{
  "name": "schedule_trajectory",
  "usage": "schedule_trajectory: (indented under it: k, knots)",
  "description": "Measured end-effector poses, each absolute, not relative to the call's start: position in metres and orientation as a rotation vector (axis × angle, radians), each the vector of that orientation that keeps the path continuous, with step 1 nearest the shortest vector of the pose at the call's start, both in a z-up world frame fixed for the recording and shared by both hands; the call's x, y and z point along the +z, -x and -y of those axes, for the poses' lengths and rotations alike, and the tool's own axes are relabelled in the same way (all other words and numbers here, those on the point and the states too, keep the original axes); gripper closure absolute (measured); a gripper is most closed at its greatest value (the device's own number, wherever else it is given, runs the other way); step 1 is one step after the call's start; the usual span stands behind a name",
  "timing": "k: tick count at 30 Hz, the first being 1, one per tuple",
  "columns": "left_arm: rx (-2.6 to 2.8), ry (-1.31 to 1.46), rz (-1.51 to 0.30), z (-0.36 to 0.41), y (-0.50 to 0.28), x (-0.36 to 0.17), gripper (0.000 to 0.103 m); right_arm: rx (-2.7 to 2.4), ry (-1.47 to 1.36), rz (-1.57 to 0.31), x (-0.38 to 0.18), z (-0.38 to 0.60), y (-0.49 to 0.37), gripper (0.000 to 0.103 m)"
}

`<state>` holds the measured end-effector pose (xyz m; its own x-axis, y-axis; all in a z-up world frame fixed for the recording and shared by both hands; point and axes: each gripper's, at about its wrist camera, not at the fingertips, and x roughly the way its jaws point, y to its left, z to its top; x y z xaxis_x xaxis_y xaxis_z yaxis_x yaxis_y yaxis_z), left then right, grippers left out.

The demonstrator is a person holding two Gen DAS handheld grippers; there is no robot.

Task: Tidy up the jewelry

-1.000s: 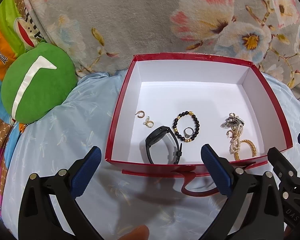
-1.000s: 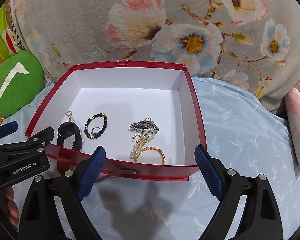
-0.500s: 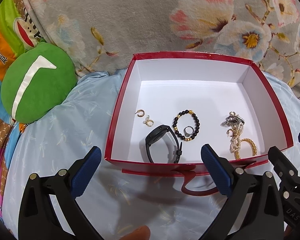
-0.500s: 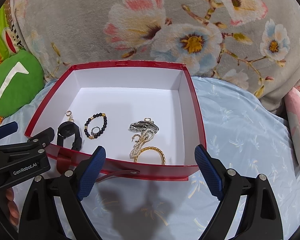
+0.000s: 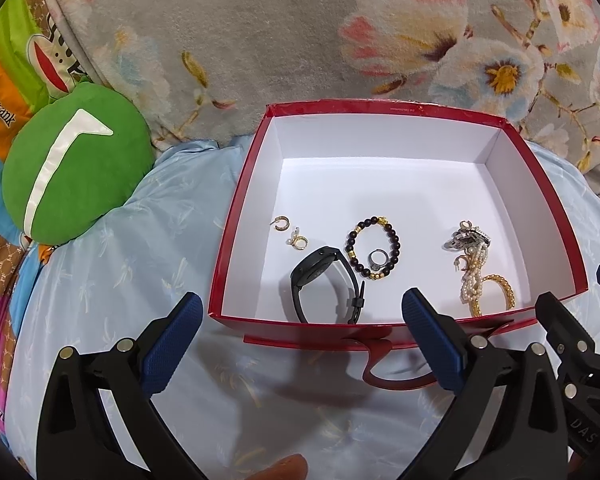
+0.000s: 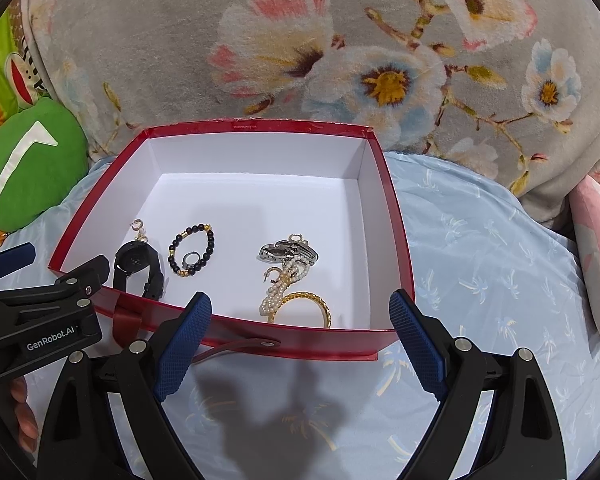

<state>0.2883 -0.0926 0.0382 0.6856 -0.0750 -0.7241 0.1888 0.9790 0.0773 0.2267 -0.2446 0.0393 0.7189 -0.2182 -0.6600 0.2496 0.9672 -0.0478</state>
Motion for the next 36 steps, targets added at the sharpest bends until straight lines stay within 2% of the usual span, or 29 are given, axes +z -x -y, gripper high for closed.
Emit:
schedule_trajectory:
  k: [36]
  knots:
    - [-0.149, -0.167, -0.822, 0.0944, -0.2888, 0.0363, 0.005, -0.258, -0.044, -0.729, 0.0387, 0.2438, -0.2279, 0.015]
